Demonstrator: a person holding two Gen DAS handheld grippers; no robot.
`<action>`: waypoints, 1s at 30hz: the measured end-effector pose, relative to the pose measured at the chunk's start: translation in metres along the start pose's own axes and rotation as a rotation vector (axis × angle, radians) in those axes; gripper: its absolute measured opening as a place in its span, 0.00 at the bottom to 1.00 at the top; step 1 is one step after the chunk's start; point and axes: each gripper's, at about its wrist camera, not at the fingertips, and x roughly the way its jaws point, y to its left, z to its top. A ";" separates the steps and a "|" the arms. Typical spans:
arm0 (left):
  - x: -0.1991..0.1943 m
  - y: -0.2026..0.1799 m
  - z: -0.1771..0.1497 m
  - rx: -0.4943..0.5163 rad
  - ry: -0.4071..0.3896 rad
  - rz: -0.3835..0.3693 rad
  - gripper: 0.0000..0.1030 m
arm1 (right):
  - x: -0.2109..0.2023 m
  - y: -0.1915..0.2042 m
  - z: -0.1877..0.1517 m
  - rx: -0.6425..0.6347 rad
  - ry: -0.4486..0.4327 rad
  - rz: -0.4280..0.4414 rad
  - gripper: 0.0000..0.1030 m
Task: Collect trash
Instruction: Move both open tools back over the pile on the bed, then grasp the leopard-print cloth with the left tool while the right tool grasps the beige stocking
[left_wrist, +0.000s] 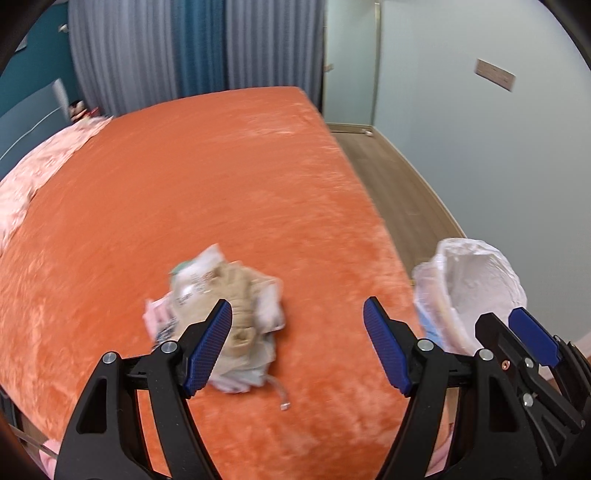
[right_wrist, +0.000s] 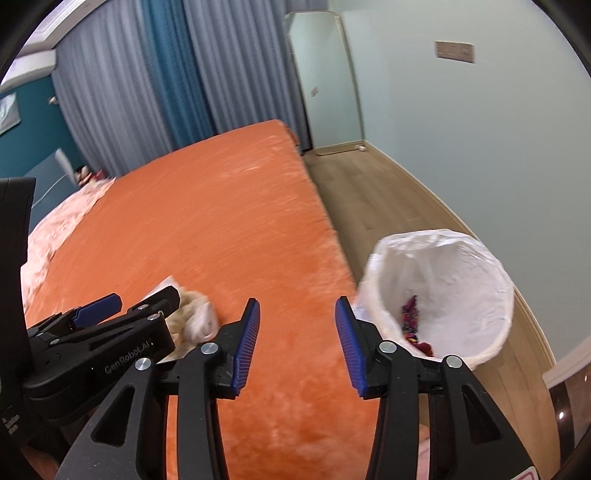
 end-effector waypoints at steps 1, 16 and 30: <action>-0.001 0.008 -0.002 -0.012 0.001 0.006 0.68 | 0.001 0.006 -0.001 -0.007 0.000 0.006 0.50; 0.016 0.133 -0.041 -0.202 0.075 0.137 0.68 | 0.043 0.096 -0.028 -0.138 0.110 0.100 0.51; 0.080 0.184 -0.071 -0.287 0.205 0.133 0.58 | 0.110 0.136 -0.031 -0.161 0.186 0.118 0.51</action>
